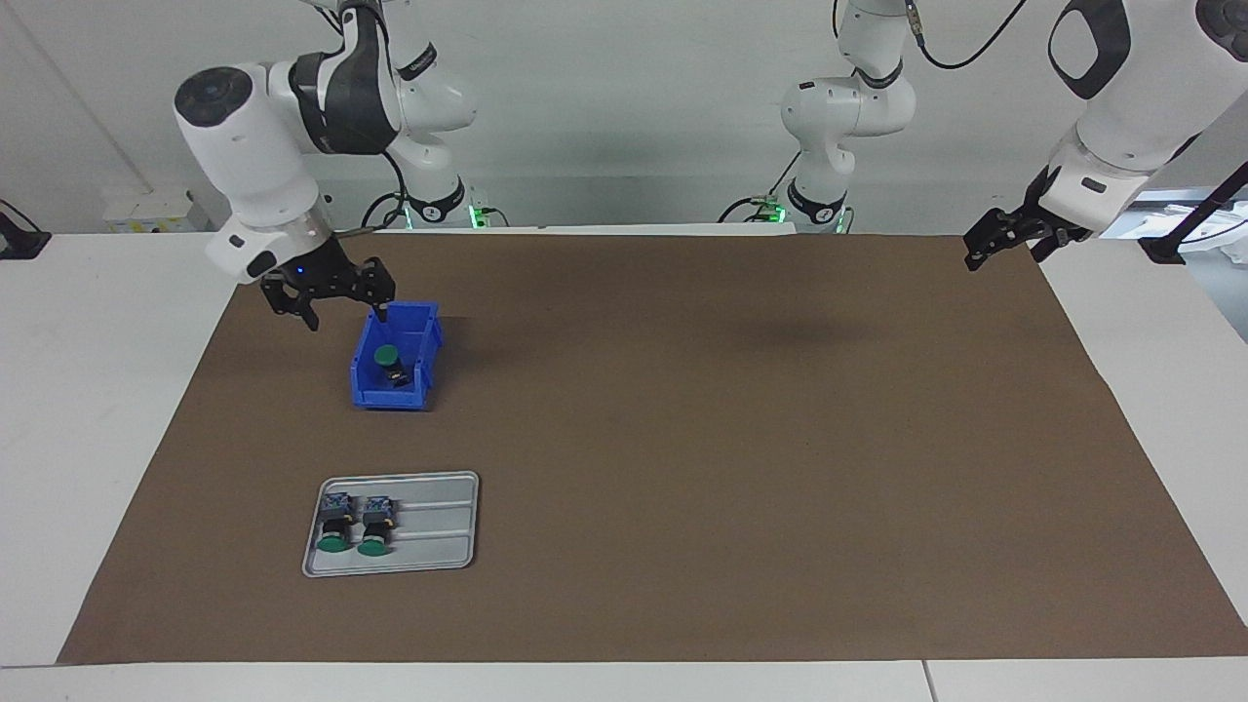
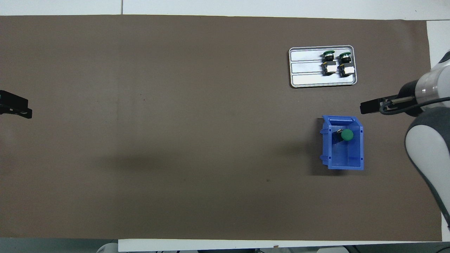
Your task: Place and press button with both arms
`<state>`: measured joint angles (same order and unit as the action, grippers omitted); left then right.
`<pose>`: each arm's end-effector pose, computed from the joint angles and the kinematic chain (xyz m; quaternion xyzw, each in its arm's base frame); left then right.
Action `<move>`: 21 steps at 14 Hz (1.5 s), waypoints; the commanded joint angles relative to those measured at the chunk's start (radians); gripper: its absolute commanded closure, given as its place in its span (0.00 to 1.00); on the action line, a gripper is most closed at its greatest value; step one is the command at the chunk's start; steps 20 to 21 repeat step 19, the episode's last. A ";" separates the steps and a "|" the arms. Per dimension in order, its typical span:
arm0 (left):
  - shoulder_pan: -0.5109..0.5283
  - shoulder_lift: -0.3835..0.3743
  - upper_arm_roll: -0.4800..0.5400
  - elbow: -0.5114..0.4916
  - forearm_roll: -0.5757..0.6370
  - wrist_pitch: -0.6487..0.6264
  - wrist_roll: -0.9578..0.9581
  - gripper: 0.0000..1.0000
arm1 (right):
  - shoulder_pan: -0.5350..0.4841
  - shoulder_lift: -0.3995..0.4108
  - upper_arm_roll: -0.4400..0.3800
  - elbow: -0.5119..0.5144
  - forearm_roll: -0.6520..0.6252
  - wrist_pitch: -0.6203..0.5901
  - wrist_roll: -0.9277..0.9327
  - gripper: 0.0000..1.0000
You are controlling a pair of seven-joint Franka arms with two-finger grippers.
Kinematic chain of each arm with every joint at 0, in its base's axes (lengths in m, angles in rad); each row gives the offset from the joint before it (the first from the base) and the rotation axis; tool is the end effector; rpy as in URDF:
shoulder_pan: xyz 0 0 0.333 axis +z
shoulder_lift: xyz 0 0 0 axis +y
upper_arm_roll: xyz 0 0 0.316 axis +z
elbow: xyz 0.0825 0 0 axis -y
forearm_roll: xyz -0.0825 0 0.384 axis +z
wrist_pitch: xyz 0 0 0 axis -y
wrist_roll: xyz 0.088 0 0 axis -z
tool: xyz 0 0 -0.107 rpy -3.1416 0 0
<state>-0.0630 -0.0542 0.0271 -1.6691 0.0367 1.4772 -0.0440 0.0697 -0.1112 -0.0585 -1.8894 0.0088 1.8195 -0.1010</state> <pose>0.5248 -0.0143 0.6005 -0.9975 -0.0044 0.0680 0.0203 0.5320 0.0054 0.5545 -0.9982 -0.0552 -0.0209 0.0066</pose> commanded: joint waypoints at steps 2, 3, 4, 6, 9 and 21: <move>0.003 -0.016 -0.003 -0.004 0.016 -0.008 -0.007 0.00 | -0.019 0.070 0.006 0.165 -0.007 -0.130 -0.005 0.00; 0.003 -0.016 -0.003 -0.004 0.016 -0.008 -0.007 0.00 | -0.027 0.073 0.005 0.215 -0.018 -0.194 -0.005 0.00; 0.003 -0.016 -0.003 -0.004 0.016 -0.008 -0.007 0.00 | -0.036 0.082 0.005 0.243 -0.041 -0.239 -0.005 0.00; 0.003 -0.016 -0.003 -0.004 0.016 -0.008 -0.007 0.00 | -0.045 0.082 -0.001 0.283 -0.066 -0.288 -0.005 0.00; 0.003 -0.016 -0.003 -0.004 0.016 -0.008 -0.007 0.00 | -0.074 0.073 -0.011 0.314 -0.059 -0.348 -0.006 0.00; 0.003 -0.016 -0.003 -0.004 0.016 -0.008 -0.007 0.00 | -0.111 0.082 0.006 0.317 -0.050 -0.365 0.001 0.00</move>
